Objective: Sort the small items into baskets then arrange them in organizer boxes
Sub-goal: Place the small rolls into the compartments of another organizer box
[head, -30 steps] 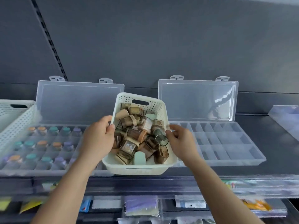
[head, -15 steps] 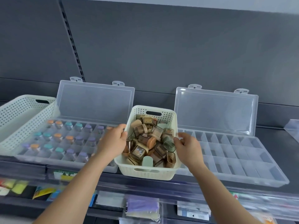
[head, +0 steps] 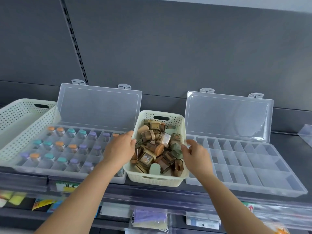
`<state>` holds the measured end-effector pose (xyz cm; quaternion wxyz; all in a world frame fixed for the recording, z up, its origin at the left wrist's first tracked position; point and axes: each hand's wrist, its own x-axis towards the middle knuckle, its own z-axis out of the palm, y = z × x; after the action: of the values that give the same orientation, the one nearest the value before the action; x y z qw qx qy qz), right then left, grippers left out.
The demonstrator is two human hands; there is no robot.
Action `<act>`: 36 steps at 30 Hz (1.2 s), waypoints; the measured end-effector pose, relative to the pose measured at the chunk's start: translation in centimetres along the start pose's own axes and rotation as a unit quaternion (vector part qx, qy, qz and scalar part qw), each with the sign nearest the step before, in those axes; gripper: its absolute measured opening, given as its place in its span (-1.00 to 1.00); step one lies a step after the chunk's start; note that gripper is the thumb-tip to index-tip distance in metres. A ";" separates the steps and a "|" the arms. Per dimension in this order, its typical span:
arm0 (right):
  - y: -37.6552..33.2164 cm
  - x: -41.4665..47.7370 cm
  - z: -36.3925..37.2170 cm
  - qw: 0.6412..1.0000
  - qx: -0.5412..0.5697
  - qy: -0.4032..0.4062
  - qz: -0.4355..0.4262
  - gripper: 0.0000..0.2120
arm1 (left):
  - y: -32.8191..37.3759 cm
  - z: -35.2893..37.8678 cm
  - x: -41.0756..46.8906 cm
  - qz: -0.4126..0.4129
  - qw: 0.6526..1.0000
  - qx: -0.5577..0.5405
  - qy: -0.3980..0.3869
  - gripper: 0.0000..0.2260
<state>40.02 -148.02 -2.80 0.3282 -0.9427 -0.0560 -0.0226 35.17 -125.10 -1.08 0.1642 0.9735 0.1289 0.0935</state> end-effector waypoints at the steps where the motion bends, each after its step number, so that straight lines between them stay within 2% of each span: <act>1: -0.2 0.0 -0.2 0.999 -0.033 0.007 -0.009 -0.56 | 0.1 -0.1 -0.1 0.010 1.000 0.019 0.014 -0.68; 4: -1.2 -0.4 -0.7 0.985 -0.112 0.080 -0.103 -0.49 | 0.5 -0.6 -0.1 0.106 0.991 0.073 0.044 -0.65; 6: -2.7 -0.5 -0.8 0.969 -0.110 0.094 -0.199 -0.53 | 0.7 -1.2 -0.1 0.177 0.977 0.120 0.000 -0.60; 9: -4.8 -0.2 -0.3 0.953 -0.113 0.005 -0.280 -0.61 | 1.0 -1.6 -0.1 0.191 0.960 0.171 -0.116 -0.56; 12: -6.1 0.1 0.9 0.941 -0.153 -0.063 -0.296 -0.59 | 1.1 -1.7 -0.2 0.196 0.951 0.195 -0.139 -0.63; 15: -6.6 0.4 1.8 0.941 -0.175 -0.076 -0.280 -0.60 | 1.2 -1.7 -0.4 0.214 0.942 0.228 -0.121 -0.71; 21: -6.6 0.7 1.9 0.962 -0.128 -0.075 -0.229 -0.64 | 1.2 -1.9 -0.8 0.225 0.941 0.239 -0.088 -0.73; 24: -6.8 0.6 0.9 0.978 -0.056 -0.078 -0.186 -0.53 | 1.1 -2.0 -0.5 0.233 0.952 0.180 -0.083 -0.70; 28: -6.6 0.6 -0.7 0.988 0.058 -0.059 -0.130 -0.51 | 1.2 -2.7 0.2 0.188 0.978 -0.026 -0.084 -0.55; 32: -6.1 0.5 -2.3 0.981 0.164 -0.049 -0.091 -0.58 | 2.4 -2.8 0.5 0.164 0.969 -0.173 -0.058 -0.58; 36: -4.4 1.2 -3.7 0.971 0.230 -0.040 -0.053 -0.53 | 4.3 -2.1 1.0 0.154 0.948 -0.272 -0.065 -0.57</act>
<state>40.67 -146.81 2.88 0.5321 -0.8378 -0.1221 0.0114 36.55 -128.11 2.50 0.4145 0.9037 -0.0640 0.0862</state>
